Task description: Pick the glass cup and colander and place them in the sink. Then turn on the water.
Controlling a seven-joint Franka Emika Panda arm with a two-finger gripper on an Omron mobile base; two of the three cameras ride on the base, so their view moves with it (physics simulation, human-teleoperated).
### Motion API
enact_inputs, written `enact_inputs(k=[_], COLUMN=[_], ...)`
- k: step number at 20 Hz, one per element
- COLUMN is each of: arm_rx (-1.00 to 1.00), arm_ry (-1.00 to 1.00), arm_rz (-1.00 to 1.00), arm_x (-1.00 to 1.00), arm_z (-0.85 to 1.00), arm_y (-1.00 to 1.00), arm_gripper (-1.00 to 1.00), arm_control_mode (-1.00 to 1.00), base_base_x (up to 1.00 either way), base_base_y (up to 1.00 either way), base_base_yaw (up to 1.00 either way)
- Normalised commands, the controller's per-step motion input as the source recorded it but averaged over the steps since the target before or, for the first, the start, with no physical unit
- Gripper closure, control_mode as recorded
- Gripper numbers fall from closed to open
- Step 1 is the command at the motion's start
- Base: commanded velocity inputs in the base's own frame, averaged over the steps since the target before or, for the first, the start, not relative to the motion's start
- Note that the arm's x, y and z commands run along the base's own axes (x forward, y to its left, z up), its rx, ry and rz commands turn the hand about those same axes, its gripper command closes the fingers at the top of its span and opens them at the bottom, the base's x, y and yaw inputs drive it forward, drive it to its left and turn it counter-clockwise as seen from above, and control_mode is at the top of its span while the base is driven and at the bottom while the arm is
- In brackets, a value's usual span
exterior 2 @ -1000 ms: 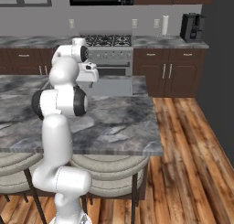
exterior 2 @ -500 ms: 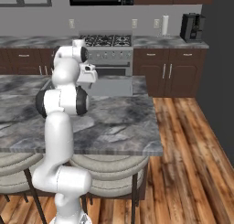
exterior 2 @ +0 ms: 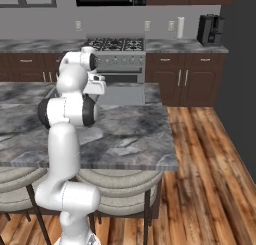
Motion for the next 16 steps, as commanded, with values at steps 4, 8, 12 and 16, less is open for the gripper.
enact_inputs(k=[4, 8, 12, 16], arm_rx=[0.02, 0.03, 0.00, -0.05], arm_ry=[0.12, 0.19, 0.06, -0.03], arm_rz=[0.00, 0.00, 0.00, -0.03], arm_x=[-0.11, -0.27, -0.45, -0.25], arm_z=[-0.49, -0.62, -0.52, 0.06], arm_y=[0.00, -0.01, 0.17, 0.07], arm_gripper=[1.00, 1.00, 1.00, 1.00], arm_control_mode=[-1.00, -1.00, -1.00, -1.00], base_base_x=[0.00, 0.00, 0.00, 0.00], base_base_y=[0.00, 0.00, 0.00, 0.00], base_base_yaw=[0.00, 0.00, 0.00, 0.00])
